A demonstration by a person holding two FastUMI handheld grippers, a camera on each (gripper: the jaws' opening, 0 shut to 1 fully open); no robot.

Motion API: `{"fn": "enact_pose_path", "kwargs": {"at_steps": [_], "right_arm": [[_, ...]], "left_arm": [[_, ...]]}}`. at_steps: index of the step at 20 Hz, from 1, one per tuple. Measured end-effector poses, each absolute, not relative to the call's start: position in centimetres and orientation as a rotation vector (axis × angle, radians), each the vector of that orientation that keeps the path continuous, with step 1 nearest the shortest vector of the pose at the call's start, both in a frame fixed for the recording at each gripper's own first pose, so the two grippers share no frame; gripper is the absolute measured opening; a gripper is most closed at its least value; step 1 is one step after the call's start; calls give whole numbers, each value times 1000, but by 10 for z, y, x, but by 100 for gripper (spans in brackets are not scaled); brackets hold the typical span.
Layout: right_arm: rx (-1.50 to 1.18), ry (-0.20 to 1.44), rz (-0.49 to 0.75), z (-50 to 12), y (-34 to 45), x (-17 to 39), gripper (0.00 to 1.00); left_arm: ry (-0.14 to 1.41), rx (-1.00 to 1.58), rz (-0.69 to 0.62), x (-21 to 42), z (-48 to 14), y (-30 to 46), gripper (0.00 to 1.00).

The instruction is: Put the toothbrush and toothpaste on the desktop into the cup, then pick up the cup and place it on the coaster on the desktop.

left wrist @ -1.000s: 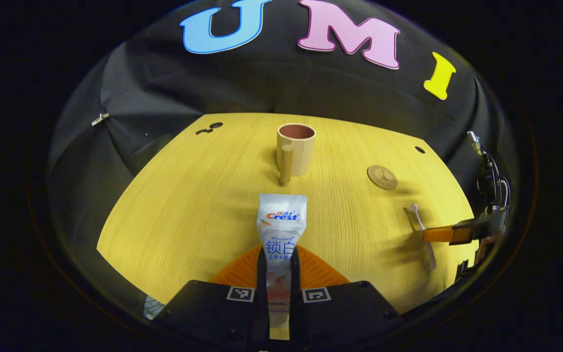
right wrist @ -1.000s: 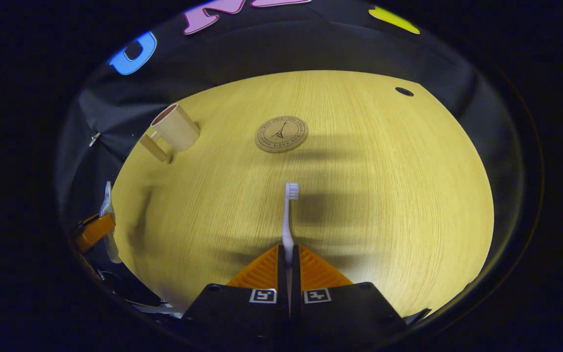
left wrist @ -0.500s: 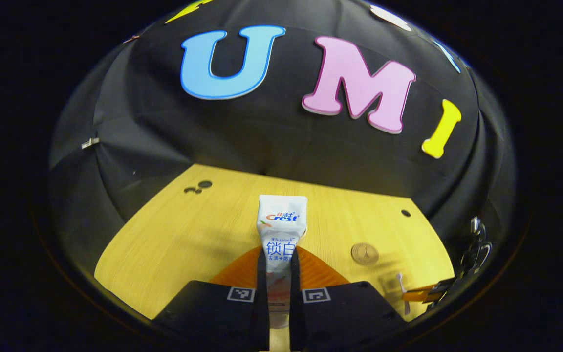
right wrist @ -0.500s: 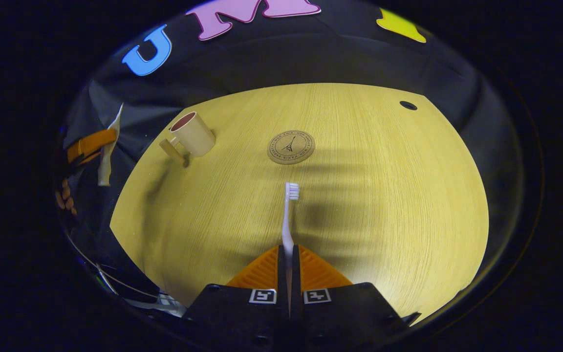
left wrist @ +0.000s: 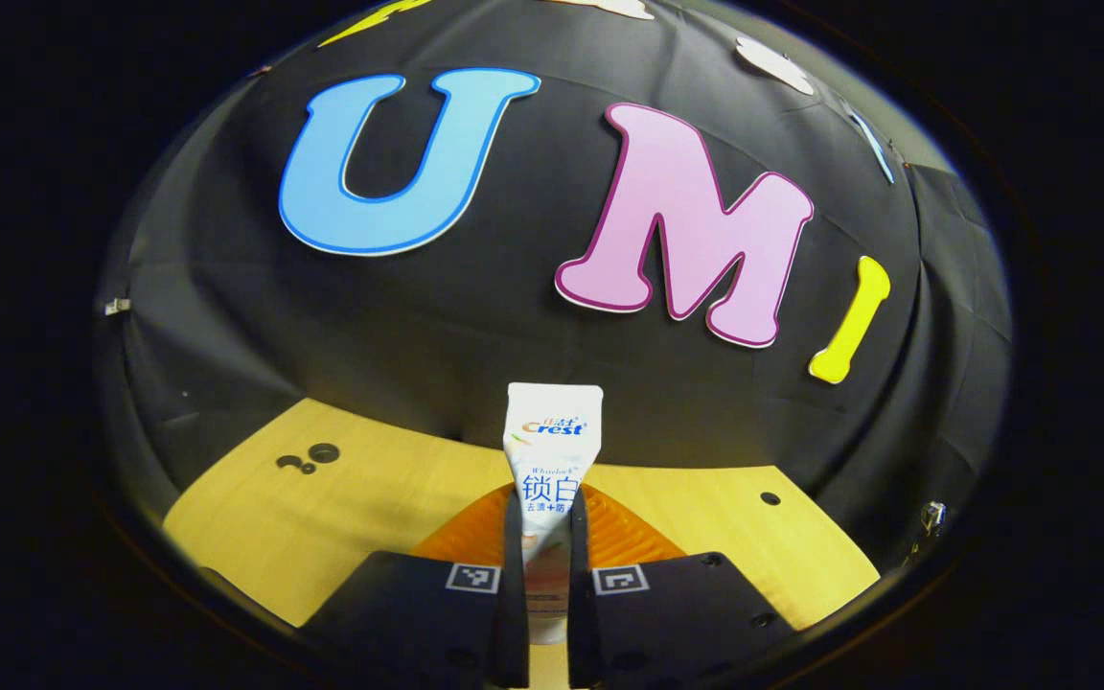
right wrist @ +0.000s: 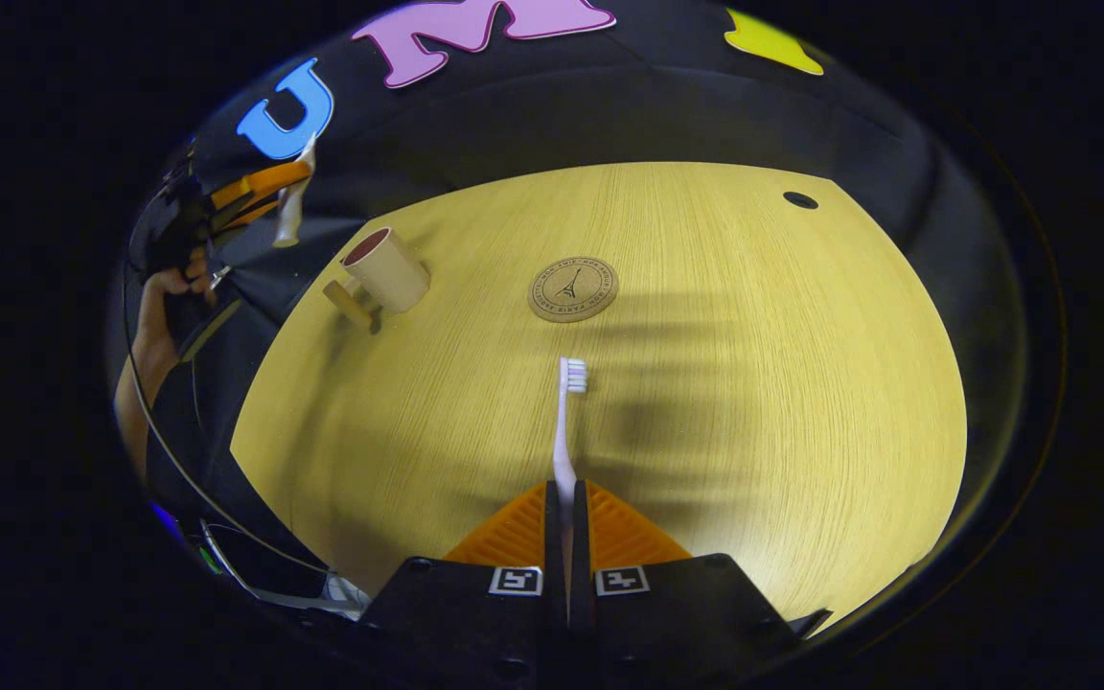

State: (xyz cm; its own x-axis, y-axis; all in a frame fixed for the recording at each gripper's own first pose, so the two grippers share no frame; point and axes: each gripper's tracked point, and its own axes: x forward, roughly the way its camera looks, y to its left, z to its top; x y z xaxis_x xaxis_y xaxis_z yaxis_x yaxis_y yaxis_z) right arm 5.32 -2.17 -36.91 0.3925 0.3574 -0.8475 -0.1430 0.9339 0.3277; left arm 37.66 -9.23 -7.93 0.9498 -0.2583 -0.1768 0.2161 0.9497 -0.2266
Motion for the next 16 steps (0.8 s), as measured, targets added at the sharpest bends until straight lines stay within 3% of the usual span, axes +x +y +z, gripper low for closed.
{"fn": "enact_pose_path", "kwargs": {"at_steps": [7, 12, 13, 14, 16], "right_arm": [[229, 1127, 311, -369, -20, 53, 6], [213, 1119, 288, -374, -24, 57, 5], [212, 1119, 289, -375, -22, 57, 5], [208, 1118, 292, -376, -21, 58, 5], [197, 1107, 297, -377, -18, 60, 5]], "left_arm": [[140, -252, -270, 425, -117, -94, 21], [148, -229, -299, 427, -151, -97, 23], [145, -217, -293, 427, -156, -95, 19], [146, -209, -285, 426, -160, -92, 25], [169, -198, -275, 423, -172, -90, 27]]}}
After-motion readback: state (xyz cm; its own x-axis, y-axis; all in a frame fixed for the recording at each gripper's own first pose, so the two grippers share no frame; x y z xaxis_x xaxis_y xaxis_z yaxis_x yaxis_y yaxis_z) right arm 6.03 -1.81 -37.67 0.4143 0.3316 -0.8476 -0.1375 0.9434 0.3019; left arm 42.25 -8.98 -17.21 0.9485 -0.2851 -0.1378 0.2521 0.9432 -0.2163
